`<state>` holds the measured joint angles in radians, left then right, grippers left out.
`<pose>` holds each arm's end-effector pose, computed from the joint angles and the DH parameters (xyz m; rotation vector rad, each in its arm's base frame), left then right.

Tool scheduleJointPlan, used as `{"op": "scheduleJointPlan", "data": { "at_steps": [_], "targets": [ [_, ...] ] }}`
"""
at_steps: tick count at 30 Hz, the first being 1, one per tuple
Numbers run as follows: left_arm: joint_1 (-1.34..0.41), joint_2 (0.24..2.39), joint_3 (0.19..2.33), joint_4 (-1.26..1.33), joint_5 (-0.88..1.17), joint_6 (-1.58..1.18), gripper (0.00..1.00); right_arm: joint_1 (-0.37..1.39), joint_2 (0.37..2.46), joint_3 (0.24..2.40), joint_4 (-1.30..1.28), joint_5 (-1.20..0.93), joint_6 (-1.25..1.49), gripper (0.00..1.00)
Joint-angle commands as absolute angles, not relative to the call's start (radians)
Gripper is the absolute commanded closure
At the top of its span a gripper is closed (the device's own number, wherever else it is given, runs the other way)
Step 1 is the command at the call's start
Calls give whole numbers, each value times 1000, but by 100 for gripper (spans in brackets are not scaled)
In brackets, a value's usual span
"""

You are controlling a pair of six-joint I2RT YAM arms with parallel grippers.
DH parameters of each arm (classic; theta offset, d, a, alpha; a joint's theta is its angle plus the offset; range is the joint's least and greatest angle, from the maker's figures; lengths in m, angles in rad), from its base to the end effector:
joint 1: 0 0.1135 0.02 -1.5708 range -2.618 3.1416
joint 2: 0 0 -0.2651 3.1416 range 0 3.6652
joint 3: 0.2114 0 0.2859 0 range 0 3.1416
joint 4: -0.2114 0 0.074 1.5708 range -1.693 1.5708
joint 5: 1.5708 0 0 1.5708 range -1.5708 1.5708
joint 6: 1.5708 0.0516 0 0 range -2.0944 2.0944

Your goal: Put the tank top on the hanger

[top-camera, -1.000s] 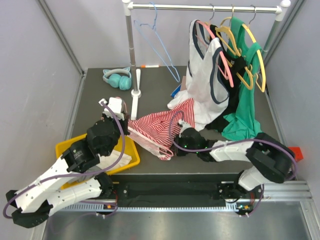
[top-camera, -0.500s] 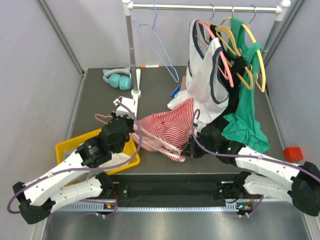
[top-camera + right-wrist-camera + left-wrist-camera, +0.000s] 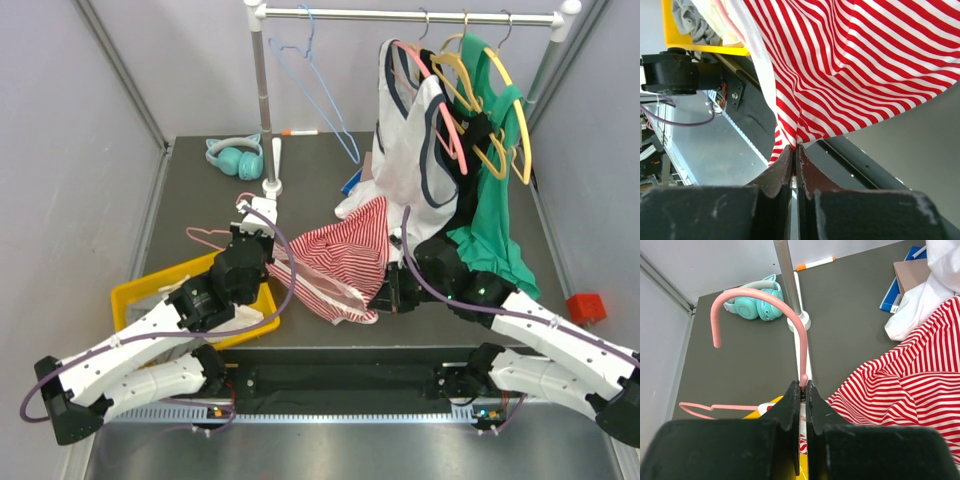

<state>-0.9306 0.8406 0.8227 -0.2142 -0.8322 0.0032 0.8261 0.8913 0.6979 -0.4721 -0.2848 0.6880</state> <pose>0.1677 -0.1613 0.3410 0.2248 1.7120 0.0674 0.1496 0.1837 0.2486 -0.3398 2.4353 1.0749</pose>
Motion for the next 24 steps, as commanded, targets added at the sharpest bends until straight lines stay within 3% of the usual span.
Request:
{"op": "scheduleJointPlan", "data": {
  "at_steps": [1, 24],
  "targets": [
    [-930, 838, 808, -118, -858, 8, 100, 816, 894, 782, -497, -308, 701, 100],
    [-930, 856, 804, -103, -767, -89, 100, 815, 1097, 925, -367, -333, 658, 100]
  ]
}}
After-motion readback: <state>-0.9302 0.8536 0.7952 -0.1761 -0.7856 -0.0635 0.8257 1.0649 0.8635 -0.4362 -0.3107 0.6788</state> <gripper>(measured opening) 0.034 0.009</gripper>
